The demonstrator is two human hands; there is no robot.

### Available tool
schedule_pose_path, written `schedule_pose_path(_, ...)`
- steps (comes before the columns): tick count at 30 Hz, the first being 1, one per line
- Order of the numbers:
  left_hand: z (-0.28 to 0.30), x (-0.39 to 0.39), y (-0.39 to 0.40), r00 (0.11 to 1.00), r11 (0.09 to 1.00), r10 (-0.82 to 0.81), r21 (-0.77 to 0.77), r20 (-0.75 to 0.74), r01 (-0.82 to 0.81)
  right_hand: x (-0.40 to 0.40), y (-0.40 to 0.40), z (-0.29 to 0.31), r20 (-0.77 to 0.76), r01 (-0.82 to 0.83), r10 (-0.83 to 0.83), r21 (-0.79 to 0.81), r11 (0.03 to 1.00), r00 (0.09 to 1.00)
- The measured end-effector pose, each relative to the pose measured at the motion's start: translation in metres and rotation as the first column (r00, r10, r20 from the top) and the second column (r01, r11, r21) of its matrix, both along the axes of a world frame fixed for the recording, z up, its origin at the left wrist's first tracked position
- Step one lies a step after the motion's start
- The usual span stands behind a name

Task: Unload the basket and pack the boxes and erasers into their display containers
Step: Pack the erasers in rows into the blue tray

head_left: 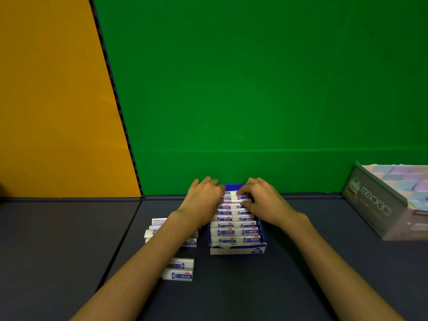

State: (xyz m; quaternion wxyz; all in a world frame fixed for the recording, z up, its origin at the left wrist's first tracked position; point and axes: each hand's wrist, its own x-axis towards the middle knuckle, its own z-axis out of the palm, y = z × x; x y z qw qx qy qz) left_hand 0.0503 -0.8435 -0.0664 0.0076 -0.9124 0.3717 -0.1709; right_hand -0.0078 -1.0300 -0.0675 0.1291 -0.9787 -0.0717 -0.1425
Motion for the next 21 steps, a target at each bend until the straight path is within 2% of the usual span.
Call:
schedule_pose_path(8,-0.001,0.001,0.003,0.997,0.998,-0.034,-0.046,-0.074,0.030,-0.001,0.001,0.001,-0.003,0.008,-0.008,0.009,1.000,1.000)
schedule_pose_path(15,0.007,-0.002,0.030,1.000,0.984,-0.025,-0.174,0.015,0.027,-0.001,0.008,0.011,0.016,-0.035,0.034,0.026,0.999,0.999)
schedule_pose_path(21,0.012,0.005,0.096,0.987,0.974,-0.070,-0.222,-0.142,0.037,0.000,0.041,0.019,0.015,-0.167,0.166,0.127,0.978,0.986)
